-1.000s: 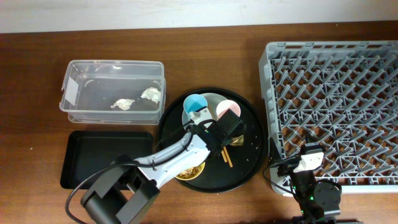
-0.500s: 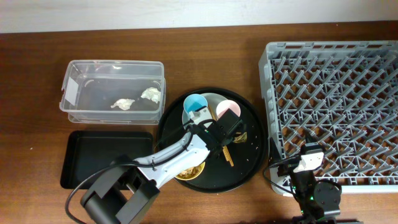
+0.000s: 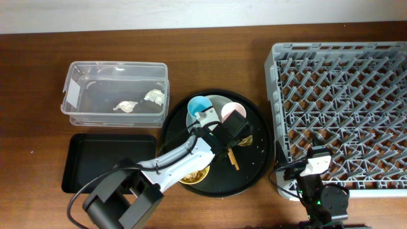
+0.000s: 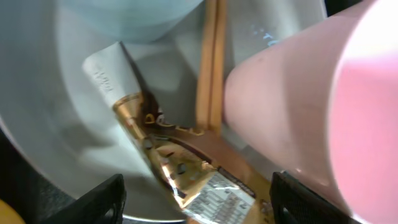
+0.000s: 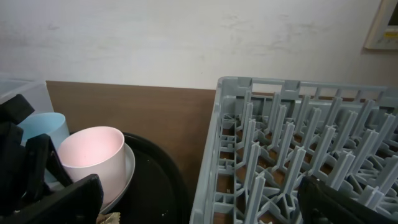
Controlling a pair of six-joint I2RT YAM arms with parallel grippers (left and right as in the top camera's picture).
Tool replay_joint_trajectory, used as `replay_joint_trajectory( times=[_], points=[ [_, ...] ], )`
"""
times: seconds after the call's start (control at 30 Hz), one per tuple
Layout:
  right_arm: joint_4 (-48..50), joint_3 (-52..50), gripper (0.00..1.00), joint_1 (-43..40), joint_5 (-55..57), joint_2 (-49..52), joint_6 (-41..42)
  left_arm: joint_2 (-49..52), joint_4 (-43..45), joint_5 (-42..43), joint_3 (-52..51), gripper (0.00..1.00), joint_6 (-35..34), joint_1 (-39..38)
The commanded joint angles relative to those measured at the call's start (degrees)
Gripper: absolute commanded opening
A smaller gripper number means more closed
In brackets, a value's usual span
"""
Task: Sort waste into correct bins and load items into the dishwasher rack
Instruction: 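Reach the left gripper to the gold wrapper on the plate and grasp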
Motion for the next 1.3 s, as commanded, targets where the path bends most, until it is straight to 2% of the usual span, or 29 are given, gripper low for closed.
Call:
replay_joint_trajectory(
  times=[0.0,0.17,0.4,0.47,0.57,0.63,0.67,0.7,0.73,0.9,1.27],
  points=[
    [-0.22,-0.31,0.98,0.22,-0.52,-0.33,0.22,2.80,0.76,-0.42,0.15,0.70,0.02,0.15],
    [-0.22,-0.31,0.98,0.22,-0.52,-0.33,0.22,2.93,0.96,-0.42,0.17,0.52,0.04,0.15],
    [-0.22,-0.31,0.98,0.22,-0.52,-0.33,0.22,-2.19,0.22,-2.82,0.17,0.50,0.76,0.15],
    [-0.22,-0.31,0.98,0.22,-0.52,-0.33,0.22,-4.39,-0.15,-4.96,0.17,0.40,3.28,0.15],
    [-0.22,-0.31,0.98,0.22,-0.52,-0.33,0.22,-5.86,-0.17,-6.40,0.17,0.11,4.90,0.15],
    [-0.22,-0.31,0.98,0.22,-0.52,-0.33,0.22,-5.86,-0.20,-6.40,0.15,0.05,4.90,0.15],
    [-0.22,-0.31,0.98,0.22,-0.52,-0.33,0.22,-5.86,-0.37,-6.40,0.15,0.06,4.90,0.15],
    [-0.22,-0.31,0.98,0.22,-0.52,-0.33,0.22,-5.86,-0.42,-6.36,0.15,0.17,4.87,0.15],
    [-0.22,-0.31,0.98,0.22,-0.52,-0.33,0.22,-5.86,-0.39,-5.92,0.15,0.36,4.87,0.15],
    [-0.22,-0.31,0.98,0.22,-0.52,-0.33,0.22,-5.84,-1.11,-2.67,0.15,0.58,4.85,0.15],
    [-0.22,-0.31,0.98,0.22,-0.52,-0.33,0.22,-2.12,-2.54,0.37,0.15,0.60,4.81,0.15]
  ],
)
